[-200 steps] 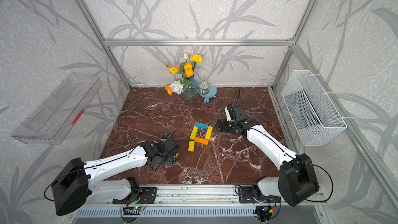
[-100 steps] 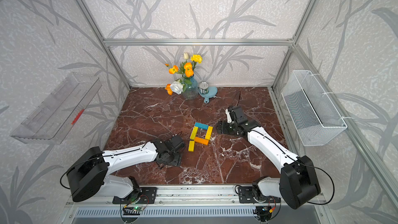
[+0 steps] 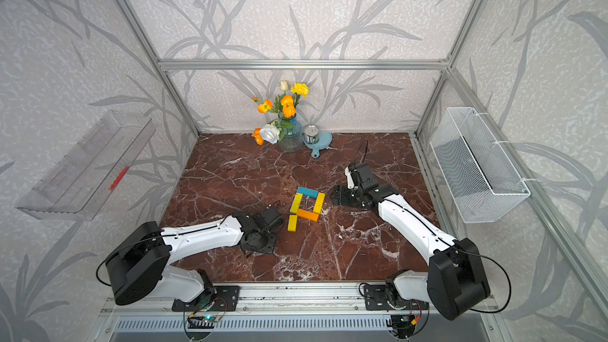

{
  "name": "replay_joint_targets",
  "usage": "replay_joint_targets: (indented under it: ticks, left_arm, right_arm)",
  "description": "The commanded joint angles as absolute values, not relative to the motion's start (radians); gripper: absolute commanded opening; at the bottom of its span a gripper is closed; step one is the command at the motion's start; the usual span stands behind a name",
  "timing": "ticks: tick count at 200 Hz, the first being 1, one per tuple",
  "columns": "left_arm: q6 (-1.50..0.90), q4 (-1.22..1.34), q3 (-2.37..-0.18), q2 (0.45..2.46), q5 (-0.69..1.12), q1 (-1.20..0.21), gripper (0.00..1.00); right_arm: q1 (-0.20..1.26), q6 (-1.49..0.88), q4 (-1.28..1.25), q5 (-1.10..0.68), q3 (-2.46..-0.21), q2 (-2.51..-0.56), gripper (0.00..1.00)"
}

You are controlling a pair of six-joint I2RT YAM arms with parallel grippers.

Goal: Assemble the letter p with building blocks
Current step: Pick up the building block from the center of the board.

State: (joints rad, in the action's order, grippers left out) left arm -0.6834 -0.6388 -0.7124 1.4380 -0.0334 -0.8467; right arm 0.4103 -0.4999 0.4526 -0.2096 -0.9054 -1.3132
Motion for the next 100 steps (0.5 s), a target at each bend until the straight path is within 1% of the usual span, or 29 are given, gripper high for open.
replay_joint_targets:
  ticks: [1,23,100]
  left_arm:
    - [-0.68,-0.642,-0.707,1.428,-0.031,-0.839,0.5]
    - [-0.68,-0.643,-0.706,1.423,-0.029,-0.838,0.43]
    - [-0.667,-0.627,-0.709,1.376,0.022,-0.84,0.24]
  right_arm:
    - [0.405,-0.499,0.448,-0.216,-0.897,-1.311,0.78]
    - [0.405,-0.499,0.444,-0.224,-0.897,-1.317,0.78]
    - [0.406,-0.493,0.434,-0.232,-0.893,-1.336,0.78]
